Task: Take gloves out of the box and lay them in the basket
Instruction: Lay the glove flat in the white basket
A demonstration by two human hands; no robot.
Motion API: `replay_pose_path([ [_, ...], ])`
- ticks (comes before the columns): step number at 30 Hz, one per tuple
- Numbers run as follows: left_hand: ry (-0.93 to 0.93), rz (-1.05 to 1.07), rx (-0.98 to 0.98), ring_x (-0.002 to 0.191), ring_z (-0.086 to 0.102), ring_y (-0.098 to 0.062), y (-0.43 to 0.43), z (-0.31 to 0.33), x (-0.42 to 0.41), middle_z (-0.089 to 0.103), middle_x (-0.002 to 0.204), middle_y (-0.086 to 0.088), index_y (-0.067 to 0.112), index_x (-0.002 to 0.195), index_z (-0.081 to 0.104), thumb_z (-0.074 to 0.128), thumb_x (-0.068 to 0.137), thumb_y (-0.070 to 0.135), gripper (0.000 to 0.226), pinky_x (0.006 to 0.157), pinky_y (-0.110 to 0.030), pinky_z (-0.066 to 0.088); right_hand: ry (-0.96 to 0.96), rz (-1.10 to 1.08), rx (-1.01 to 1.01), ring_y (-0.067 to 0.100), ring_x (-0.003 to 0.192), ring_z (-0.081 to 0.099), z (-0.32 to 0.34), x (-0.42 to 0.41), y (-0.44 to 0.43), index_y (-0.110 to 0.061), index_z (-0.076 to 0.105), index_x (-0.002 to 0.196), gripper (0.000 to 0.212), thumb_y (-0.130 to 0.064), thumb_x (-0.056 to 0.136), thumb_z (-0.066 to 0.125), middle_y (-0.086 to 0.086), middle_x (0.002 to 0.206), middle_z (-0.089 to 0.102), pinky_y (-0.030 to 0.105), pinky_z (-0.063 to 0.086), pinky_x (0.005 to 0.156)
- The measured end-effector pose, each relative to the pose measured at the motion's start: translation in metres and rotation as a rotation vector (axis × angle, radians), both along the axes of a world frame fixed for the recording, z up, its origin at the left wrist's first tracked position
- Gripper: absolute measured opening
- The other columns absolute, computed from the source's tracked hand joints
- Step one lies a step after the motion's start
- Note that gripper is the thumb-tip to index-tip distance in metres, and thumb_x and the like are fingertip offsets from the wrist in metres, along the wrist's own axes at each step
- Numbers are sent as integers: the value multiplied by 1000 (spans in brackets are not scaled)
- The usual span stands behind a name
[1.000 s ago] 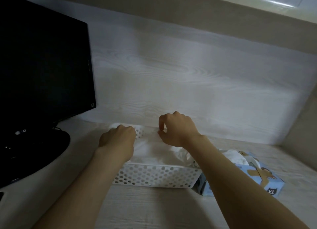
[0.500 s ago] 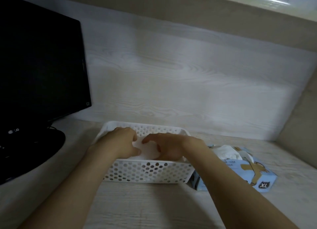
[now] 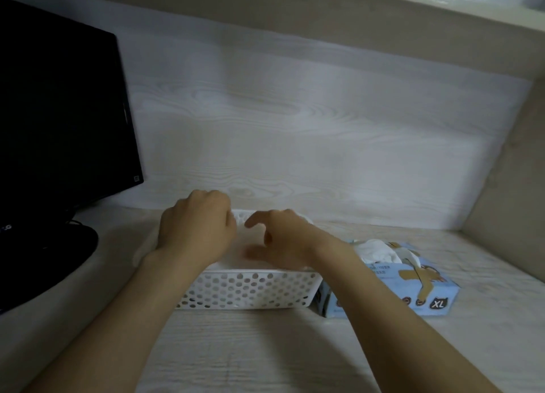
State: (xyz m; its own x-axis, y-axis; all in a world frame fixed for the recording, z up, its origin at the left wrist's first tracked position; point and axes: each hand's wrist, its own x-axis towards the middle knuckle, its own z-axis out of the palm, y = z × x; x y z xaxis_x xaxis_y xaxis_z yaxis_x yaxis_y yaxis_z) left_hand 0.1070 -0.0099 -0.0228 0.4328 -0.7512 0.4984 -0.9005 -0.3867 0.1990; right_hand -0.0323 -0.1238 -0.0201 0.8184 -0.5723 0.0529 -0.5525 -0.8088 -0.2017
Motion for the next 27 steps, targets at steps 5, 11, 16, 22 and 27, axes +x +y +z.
replay_pose_path([
  [5, -12, -243, -216, 68, 59, -15, -3, -4, -42, 63, 77, 11, 30, 90, 63, 55, 100, 36, 15, 60, -32, 48, -480, -90, -195, 15, 74, 70, -2, -34, -12, -26, 76, 114, 21, -21, 100, 60, -2, 85, 76, 40, 61, 76],
  [11, -255, -390, -267, 60, 61, -14, -13, -35, -78, 63, 76, 11, 28, 84, 68, 34, 102, 50, 44, 54, -31, 52, -698, -182, -181, 0, 69, 61, -6, -96, -26, -23, 78, 99, 26, -9, 90, 59, -13, 71, 64, 13, 42, 62],
  [16, -325, -465, -319, 57, 64, -12, -23, -53, -107, 68, 72, 13, 28, 85, 69, 49, 90, 73, 50, 48, -24, 43, -642, -267, -59, 3, 91, 63, -20, -137, -38, -35, 75, 102, 32, -41, 78, 54, -14, 92, 70, 32, 53, 78],
  [22, -469, -465, -247, 86, 60, -21, -29, -71, -131, 58, 117, -3, 20, 110, 69, 54, 93, 60, 46, 58, -36, 53, -575, -232, 45, 3, 91, 65, -26, -159, -40, -33, 74, 99, 35, -45, 69, 59, -13, 98, 70, 26, 55, 76],
  [27, -590, -429, -181, 88, 59, -24, -36, -80, -138, 69, 112, -2, 14, 119, 70, 45, 99, 57, 54, 71, -41, 46, -561, -220, -61, 2, 84, 65, -37, -159, -55, -31, 75, 85, 12, -20, 85, 74, -14, 87, 73, 21, 48, 72],
])
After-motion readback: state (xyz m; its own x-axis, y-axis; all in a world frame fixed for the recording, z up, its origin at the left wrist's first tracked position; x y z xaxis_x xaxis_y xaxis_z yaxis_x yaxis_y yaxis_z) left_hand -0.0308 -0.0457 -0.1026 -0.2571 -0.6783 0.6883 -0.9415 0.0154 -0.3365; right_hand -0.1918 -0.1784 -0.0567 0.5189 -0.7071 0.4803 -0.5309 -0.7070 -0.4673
